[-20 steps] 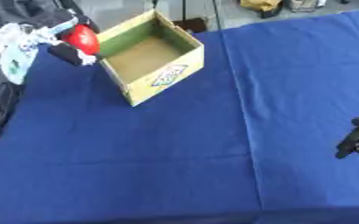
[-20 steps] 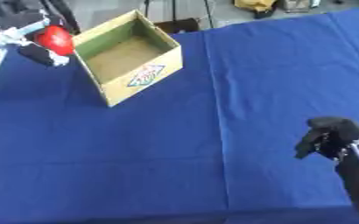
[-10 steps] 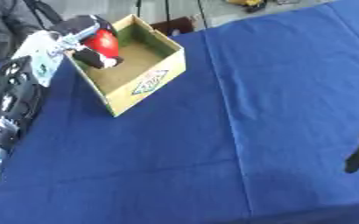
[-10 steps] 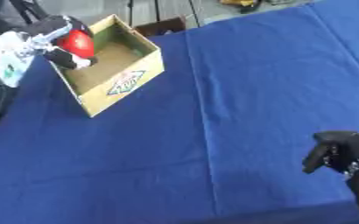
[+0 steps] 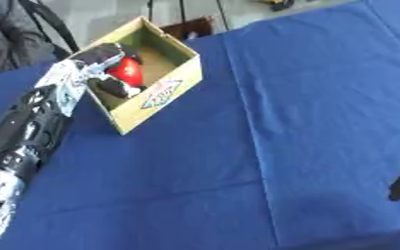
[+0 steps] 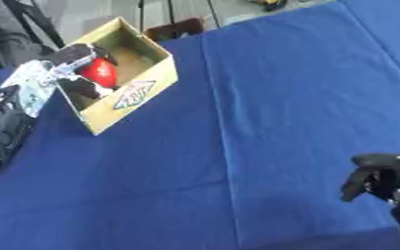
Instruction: Pick up objects on the table and place them in the box.
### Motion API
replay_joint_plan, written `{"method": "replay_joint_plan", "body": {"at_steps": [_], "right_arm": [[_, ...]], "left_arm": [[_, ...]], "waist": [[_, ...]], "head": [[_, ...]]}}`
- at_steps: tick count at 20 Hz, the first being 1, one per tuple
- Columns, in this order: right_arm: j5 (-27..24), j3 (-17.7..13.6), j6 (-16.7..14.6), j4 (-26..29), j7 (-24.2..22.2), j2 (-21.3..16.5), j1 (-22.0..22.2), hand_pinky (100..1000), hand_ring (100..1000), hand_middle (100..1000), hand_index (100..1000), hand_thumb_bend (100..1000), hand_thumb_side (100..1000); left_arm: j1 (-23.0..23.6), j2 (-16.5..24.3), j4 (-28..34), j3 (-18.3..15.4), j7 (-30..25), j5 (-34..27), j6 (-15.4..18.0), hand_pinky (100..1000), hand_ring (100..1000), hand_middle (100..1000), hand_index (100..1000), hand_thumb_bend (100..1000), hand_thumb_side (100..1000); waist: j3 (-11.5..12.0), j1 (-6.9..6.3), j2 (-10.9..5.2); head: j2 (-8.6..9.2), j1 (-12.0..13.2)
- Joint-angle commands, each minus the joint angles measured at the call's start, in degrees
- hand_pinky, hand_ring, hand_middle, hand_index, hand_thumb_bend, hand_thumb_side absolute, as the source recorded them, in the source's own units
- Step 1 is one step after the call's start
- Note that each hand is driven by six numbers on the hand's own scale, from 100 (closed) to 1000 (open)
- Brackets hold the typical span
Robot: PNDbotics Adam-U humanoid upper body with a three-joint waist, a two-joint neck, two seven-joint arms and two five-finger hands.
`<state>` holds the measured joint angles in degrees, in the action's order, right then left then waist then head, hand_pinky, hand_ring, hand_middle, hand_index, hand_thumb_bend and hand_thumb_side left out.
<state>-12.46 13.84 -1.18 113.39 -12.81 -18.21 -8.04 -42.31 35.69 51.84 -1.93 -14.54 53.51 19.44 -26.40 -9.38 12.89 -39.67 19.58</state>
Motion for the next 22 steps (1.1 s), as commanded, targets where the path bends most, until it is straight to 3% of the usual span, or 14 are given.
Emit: {"method": "replay_joint_plan", "body": {"at_steps": [1, 2, 3, 5, 7, 10, 14, 19, 22], "right_arm": [[0.45, 0.07, 0.03, 1.20, -0.10, -0.36, -0.36, 487, 533, 510, 714, 100, 873], [0.41, 0.08, 0.00, 1.20, -0.14, -0.40, -0.33, 487, 533, 510, 714, 100, 868], [0.36, 0.07, -0.03, 1.20, -0.17, -0.43, -0.31, 487, 533, 510, 714, 100, 862], [0.18, 0.00, -0.06, 1.20, -0.18, -0.48, -0.30, 487, 534, 511, 714, 100, 853], [0.02, -0.09, -0.05, 1.20, -0.18, -0.52, -0.19, 487, 534, 511, 714, 100, 850], [-0.22, -0.25, 0.16, 1.20, -0.04, -0.43, 0.06, 487, 534, 511, 714, 100, 847], [-0.59, -0.64, 0.37, 1.20, 0.26, -0.30, 0.46, 487, 534, 511, 714, 100, 829], [-0.86, -1.23, 0.37, 1.20, 0.74, -0.12, 1.14, 487, 534, 511, 714, 100, 814], [-1.07, -1.59, 0.26, 1.20, 1.01, 0.03, 1.43, 487, 535, 511, 714, 100, 803]], "left_arm": [[-0.46, 1.17, 0.34, -0.13, 0.40, 1.10, 0.31, 367, 568, 680, 803, 342, 347], [-0.36, 1.10, 0.53, -0.14, 1.04, 1.28, 0.48, 426, 592, 691, 805, 418, 470], [-0.23, 1.04, 0.75, -0.13, 1.82, 1.42, 0.74, 507, 631, 711, 811, 540, 655], [0.03, 1.18, 1.68, -0.07, 4.15, 1.83, 1.56, 670, 714, 745, 819, 796, 909], [0.31, 1.48, 3.11, -0.32, 7.70, 2.24, 1.92, 720, 739, 751, 818, 843, 984], [1.01, 1.88, 5.20, -0.81, 13.93, 2.61, 1.22, 792, 774, 764, 823, 890, 942], [3.02, 2.66, 8.78, -1.25, 19.84, -0.67, 0.47, 774, 764, 763, 821, 831, 824], [7.54, 4.61, 18.08, -2.95, 20.49, -12.26, -0.73, 669, 677, 725, 808, 653, 666], [11.84, 5.16, 26.22, -4.80, 19.57, -22.07, -2.34, 598, 626, 693, 798, 548, 623]], "waist": [[0.17, 0.51, -0.92], [0.29, 0.59, -1.02], [0.38, 0.66, -1.10], [0.58, 0.80, -1.30], [0.89, 0.95, -1.55], [1.61, 1.14, -2.03], [3.06, 1.64, -2.71], [4.97, 2.47, -3.27], [6.42, 3.09, -3.55]], "head": [[0.75, 0.01], [0.67, 0.00], [0.64, -0.01], [0.76, -0.14], [0.83, -0.25], [0.49, -0.41], [0.00, -1.26], [-0.57, -2.82], [-1.03, -3.65]]}}
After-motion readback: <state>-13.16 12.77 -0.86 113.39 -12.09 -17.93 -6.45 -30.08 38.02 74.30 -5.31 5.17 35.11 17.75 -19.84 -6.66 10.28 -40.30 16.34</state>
